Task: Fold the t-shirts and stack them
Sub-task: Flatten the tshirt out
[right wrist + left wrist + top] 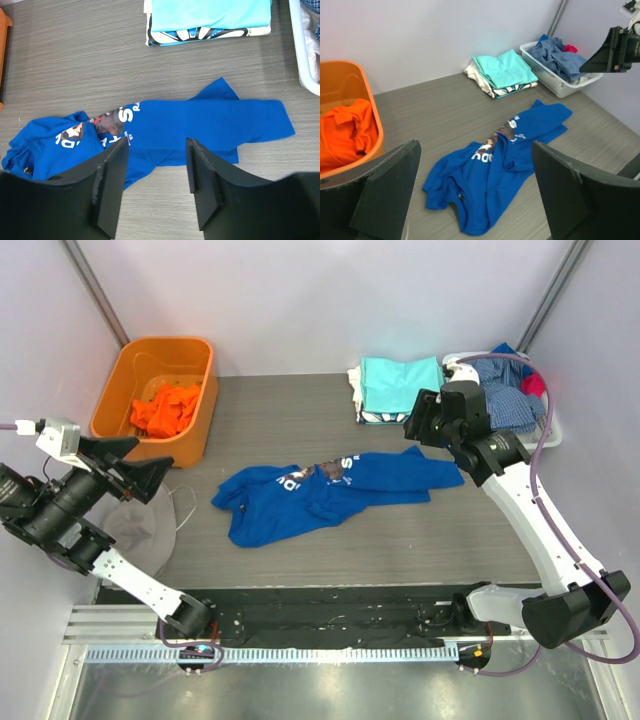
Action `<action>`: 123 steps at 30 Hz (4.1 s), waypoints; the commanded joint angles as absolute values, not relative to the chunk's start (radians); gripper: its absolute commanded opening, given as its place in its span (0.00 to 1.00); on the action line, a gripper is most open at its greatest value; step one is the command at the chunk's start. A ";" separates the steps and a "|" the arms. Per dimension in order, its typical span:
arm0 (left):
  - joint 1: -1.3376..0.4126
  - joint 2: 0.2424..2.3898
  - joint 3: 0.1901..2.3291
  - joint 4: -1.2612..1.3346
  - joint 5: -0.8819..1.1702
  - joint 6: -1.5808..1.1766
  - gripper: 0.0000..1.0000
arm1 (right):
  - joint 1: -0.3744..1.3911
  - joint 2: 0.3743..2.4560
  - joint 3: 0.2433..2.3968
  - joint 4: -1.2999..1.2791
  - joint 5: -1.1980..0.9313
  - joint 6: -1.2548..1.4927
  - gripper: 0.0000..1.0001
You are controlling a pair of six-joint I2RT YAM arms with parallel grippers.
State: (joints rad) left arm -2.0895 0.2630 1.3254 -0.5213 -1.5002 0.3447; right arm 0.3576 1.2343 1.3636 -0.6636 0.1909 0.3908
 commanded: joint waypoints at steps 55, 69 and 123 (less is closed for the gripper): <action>-1.089 0.575 1.125 -0.103 -1.744 0.984 1.00 | 0.354 1.154 1.316 -0.614 0.135 0.420 0.73; -1.212 0.941 1.336 -0.638 -1.322 0.155 1.00 | 0.354 1.114 1.282 -0.624 0.129 0.428 0.73; -0.213 0.991 0.864 -0.451 0.304 -0.405 1.00 | 0.298 1.249 0.913 -0.517 0.183 0.554 0.76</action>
State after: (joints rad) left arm -0.2192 1.0080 0.8833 -0.5362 0.2329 -0.3454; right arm 0.4213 1.3178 0.9730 -0.5228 0.1581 0.5278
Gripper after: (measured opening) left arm 0.996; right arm 0.756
